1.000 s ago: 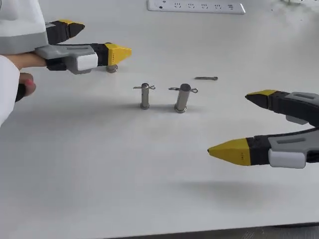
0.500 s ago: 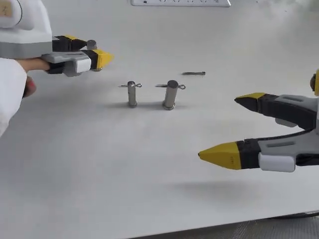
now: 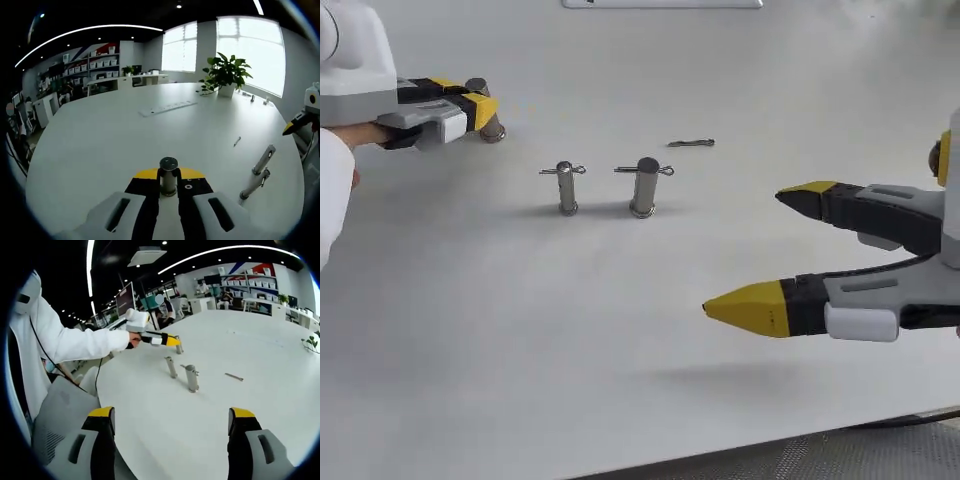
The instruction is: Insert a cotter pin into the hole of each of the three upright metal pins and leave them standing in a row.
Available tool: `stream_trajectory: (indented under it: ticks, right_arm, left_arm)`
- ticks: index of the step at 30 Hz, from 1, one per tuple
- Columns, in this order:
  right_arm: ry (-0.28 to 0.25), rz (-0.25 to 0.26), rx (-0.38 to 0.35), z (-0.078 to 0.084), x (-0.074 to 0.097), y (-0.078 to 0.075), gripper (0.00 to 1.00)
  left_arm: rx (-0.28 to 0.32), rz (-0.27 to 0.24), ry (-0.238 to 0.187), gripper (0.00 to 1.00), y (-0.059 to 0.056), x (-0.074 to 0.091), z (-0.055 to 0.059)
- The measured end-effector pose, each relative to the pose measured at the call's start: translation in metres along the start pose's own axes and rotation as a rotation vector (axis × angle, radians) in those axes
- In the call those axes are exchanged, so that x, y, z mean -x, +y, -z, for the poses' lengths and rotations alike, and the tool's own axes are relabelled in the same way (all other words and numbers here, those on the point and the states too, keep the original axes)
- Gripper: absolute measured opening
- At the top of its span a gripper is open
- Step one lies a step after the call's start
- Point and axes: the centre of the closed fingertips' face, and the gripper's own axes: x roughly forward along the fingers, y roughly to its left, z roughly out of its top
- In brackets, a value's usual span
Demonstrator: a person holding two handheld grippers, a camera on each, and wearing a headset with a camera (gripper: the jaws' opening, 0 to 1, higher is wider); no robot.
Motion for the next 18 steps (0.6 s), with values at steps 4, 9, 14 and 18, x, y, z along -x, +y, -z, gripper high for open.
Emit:
stream_trajectory:
  ticks: [4,9,14,18]
  right_arm:
    - [-0.004,0.003,0.002,-0.001,0.001,0.000,0.92]
    - [-0.011,0.002,0.002,-0.001,0.001,0.001,0.92]
    - [-0.020,-0.005,0.014,-0.004,0.000,0.003,0.92]
    - [-0.032,-0.009,0.025,-0.007,0.001,0.004,0.92]
  left_arm:
    - [0.036,0.000,0.003,0.10,-0.001,0.003,0.000]
    - [0.016,0.037,-0.019,0.10,-0.012,0.014,-0.007]
    - [0.004,0.044,-0.037,0.10,-0.025,0.031,-0.016]
    - [-0.055,0.050,-0.038,0.10,-0.039,0.051,-0.017]
